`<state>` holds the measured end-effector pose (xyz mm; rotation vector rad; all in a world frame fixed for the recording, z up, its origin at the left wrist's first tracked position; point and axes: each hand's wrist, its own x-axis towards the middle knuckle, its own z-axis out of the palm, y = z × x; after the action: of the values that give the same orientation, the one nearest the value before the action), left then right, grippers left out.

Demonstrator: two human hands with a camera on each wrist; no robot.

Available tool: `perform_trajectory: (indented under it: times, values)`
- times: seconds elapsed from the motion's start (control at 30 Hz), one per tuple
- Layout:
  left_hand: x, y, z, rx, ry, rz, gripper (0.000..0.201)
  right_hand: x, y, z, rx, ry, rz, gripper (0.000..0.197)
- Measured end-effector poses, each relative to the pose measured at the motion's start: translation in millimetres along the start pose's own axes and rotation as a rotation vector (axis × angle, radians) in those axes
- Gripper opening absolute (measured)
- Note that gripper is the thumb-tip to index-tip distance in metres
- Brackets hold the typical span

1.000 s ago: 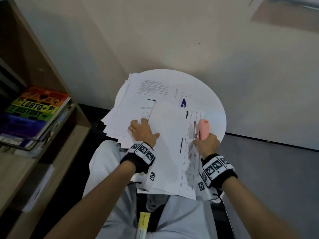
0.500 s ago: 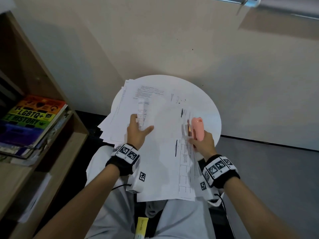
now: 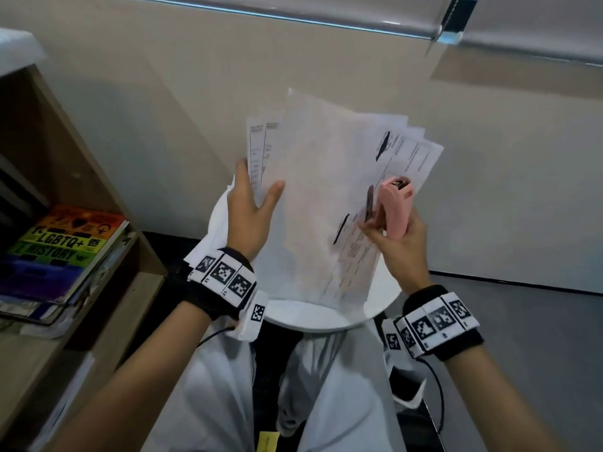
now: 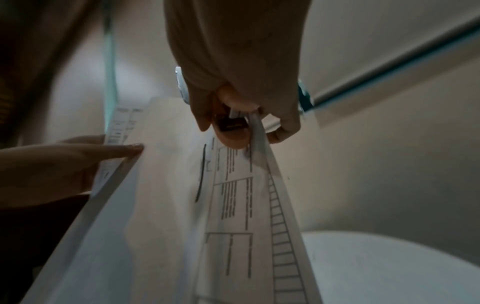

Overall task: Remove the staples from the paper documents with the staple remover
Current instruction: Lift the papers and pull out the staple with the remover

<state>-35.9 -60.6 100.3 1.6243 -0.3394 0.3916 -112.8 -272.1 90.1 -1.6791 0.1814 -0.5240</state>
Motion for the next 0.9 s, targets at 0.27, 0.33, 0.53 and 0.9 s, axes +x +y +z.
perform_trajectory:
  times: [0.27, 0.33, 0.53, 0.9]
  values:
    - [19, 27, 11, -0.156, -0.074, -0.024, 0.058, 8, -48, -16, 0.023, -0.137, -0.115, 0.051]
    - [18, 22, 12, -0.137, -0.069, -0.062, 0.058, 15, -39, -21, -0.014, -0.146, -0.077, 0.051]
    - [22, 28, 16, -0.112, -0.010, -0.020, 0.038, 23, -31, -22, 0.072, -0.075, -0.094, 0.037]
    - [23, 18, 33, 0.070, -0.062, 0.092, 0.009, 27, -41, -8, 0.133, -0.097, -0.096, 0.029]
